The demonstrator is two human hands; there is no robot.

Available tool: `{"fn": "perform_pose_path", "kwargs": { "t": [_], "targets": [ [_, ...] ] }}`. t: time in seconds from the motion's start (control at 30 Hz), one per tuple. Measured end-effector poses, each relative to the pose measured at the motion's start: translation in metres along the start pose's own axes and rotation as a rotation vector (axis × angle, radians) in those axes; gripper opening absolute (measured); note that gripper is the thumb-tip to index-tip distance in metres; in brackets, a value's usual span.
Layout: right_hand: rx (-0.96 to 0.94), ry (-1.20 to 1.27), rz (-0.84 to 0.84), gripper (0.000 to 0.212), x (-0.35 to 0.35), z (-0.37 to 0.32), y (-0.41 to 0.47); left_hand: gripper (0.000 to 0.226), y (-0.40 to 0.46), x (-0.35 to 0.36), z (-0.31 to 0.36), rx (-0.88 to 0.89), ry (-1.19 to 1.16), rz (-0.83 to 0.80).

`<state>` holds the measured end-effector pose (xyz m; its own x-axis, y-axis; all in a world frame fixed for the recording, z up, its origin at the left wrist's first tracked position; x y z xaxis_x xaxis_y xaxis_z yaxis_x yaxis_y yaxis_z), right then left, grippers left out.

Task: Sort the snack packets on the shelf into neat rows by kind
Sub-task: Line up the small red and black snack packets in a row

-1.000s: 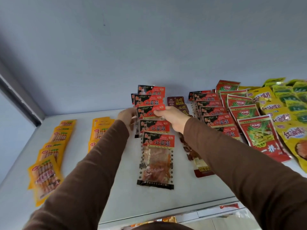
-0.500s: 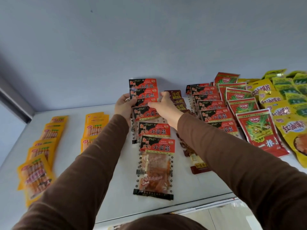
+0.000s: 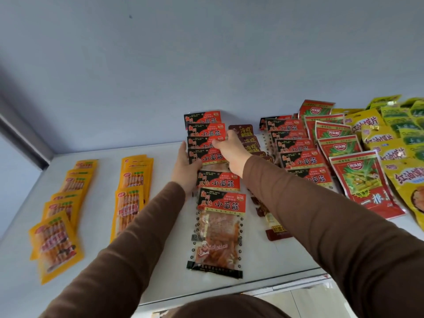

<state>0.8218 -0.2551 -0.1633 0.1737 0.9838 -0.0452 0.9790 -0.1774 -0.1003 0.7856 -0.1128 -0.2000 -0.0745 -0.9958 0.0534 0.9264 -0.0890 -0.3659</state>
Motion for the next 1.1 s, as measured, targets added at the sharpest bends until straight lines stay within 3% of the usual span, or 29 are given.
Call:
{"fn": "perform_pose_path", "kwargs": {
  "t": [0.17,0.27,0.33,0.43,0.5,0.6,0.73,0.9,1.1],
  "targets": [
    [-0.081,-0.196,-0.013,0.037,-0.003,-0.008,-0.002,0.074,0.005,0.012,0.01,-0.005,0.083,0.085],
    [-0.373,-0.558,-0.027,0.063,-0.021,-0.03,-0.01,0.085,-0.007,-0.002,0.011,0.061,0.276,0.166],
    [-0.544,-0.802,-0.164,0.047,-0.035,-0.04,-0.022,0.088,-0.029,-0.017,0.007,0.166,0.463,0.177],
    [-0.507,-1.09,-0.461,0.028,-0.053,-0.034,-0.047,0.078,-0.075,-0.036,-0.009,0.442,0.764,0.066],
    [-0.488,-1.225,-0.527,0.027,-0.06,-0.025,-0.06,0.076,-0.1,-0.039,-0.025,0.582,1.042,-0.022],
    [-0.447,-1.237,-0.552,0.026,-0.062,-0.014,-0.068,0.073,-0.118,-0.034,-0.045,0.623,1.323,-0.113],
    [-0.514,-1.168,-0.521,0.006,-0.058,-0.009,-0.066,0.07,-0.121,-0.025,-0.055,0.626,1.463,-0.037],
    [-0.593,-1.145,-0.445,0.011,-0.048,-0.019,-0.056,0.07,-0.12,-0.006,-0.056,0.621,1.463,0.111],
    [-0.593,-1.156,-0.386,0.011,-0.044,-0.012,-0.047,0.072,-0.11,0.001,-0.058,0.48,1.468,0.196]
  ]
}}
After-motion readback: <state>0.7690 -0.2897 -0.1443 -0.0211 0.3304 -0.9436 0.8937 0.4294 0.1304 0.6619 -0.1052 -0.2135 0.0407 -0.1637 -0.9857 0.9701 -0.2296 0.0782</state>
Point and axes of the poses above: each hand's wrist, its own y-axis towards the middle knuckle, its own x-axis out of the palm, z = x × y, the point moved 1 cm from there along y, towards the middle knuckle, and after that the axes turned 11 degrees about -x, right-handed, at the moved point
